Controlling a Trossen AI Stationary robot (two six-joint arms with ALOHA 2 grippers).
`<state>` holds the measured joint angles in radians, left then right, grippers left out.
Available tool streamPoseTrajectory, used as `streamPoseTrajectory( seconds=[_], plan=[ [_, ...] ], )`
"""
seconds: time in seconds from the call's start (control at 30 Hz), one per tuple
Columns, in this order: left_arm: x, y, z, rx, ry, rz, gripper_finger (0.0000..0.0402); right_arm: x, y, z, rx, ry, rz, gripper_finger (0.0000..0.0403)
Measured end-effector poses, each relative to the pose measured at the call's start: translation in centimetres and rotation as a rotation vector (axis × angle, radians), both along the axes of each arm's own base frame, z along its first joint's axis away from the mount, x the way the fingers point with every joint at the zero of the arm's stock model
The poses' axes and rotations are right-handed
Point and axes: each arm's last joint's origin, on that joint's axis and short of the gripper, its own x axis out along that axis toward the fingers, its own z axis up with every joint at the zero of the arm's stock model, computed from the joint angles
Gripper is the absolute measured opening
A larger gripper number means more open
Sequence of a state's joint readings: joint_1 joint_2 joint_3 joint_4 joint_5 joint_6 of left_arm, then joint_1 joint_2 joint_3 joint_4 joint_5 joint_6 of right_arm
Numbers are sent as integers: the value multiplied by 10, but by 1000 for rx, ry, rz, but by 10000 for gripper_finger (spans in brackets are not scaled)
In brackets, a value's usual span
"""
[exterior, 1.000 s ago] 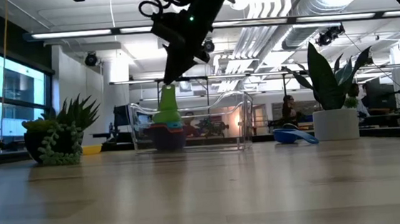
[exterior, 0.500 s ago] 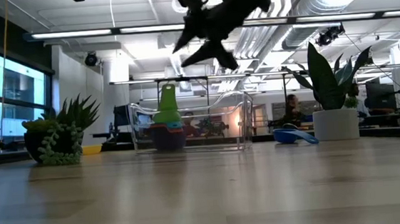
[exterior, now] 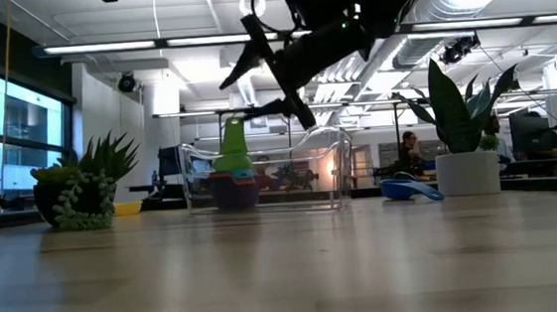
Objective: Nest measuring cups in basket
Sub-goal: Stack the green measuring cup on top of the light blue measuring cup on the transparent bin
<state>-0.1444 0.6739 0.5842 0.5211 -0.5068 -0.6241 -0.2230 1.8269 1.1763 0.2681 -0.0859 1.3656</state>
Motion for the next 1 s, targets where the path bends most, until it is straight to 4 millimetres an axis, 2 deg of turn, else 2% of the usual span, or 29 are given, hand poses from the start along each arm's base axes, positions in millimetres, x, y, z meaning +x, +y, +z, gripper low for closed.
streamPoseTrajectory(
  seconds=[0.17,0.27,0.37,0.5,1.0],
  plan=[
    [0,0,0,0,0,0,215,1,-5,-8,29,22,-62,255],
    [0,0,0,0,0,0,215,3,-7,-20,54,58,-106,243],
    [0,0,0,0,0,0,215,4,-7,-23,69,49,-139,227],
    [0,0,0,0,1,0,215,6,-9,-28,81,51,-167,201],
    [0,0,0,0,1,0,215,6,-14,-26,66,18,-264,78]
  ],
)
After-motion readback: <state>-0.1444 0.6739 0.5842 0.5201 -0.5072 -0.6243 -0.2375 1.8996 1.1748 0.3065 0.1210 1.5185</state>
